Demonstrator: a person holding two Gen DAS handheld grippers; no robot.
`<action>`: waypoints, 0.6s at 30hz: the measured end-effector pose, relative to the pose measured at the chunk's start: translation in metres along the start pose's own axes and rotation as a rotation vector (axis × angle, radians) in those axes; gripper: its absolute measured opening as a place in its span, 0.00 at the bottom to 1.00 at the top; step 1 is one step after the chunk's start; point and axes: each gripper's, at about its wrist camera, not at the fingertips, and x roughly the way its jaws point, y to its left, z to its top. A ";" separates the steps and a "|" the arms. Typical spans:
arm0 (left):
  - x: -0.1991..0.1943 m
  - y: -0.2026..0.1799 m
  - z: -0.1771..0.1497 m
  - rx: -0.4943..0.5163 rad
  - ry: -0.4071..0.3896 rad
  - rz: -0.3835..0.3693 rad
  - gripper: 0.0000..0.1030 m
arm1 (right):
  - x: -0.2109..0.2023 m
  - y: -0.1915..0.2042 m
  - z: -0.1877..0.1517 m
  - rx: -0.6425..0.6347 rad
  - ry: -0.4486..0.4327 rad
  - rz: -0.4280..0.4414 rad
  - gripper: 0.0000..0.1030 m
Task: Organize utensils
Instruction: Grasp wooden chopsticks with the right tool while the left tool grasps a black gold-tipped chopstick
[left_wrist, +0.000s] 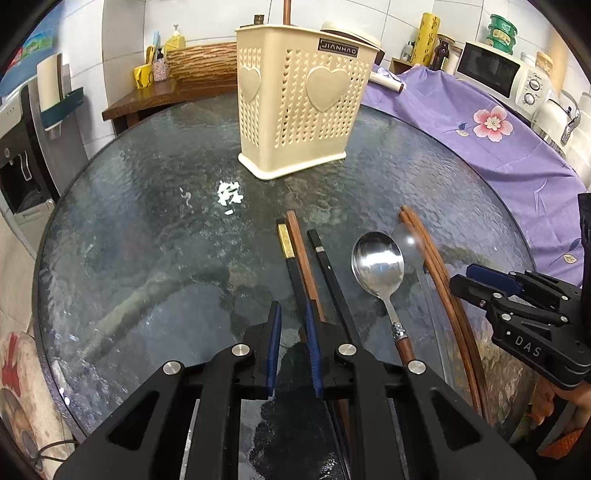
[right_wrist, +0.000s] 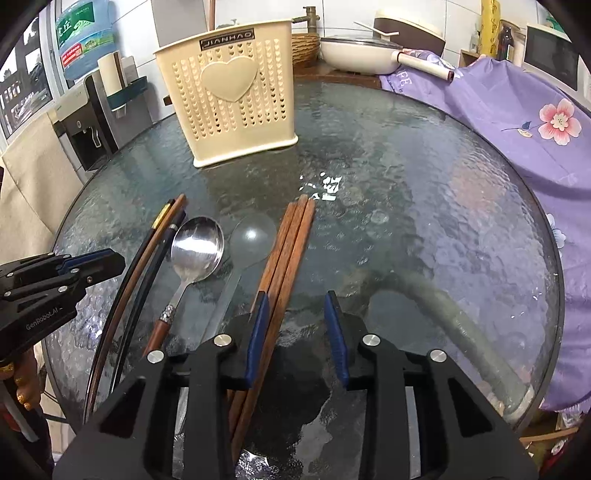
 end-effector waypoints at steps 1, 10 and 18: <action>0.001 0.000 -0.001 -0.001 0.004 -0.007 0.13 | 0.000 0.000 -0.001 0.002 0.001 0.005 0.30; 0.002 0.000 -0.003 -0.007 0.008 -0.005 0.13 | 0.000 -0.008 0.000 0.024 0.010 0.007 0.28; 0.010 -0.003 0.003 0.002 0.020 0.002 0.13 | 0.008 -0.008 0.007 0.025 0.018 -0.004 0.28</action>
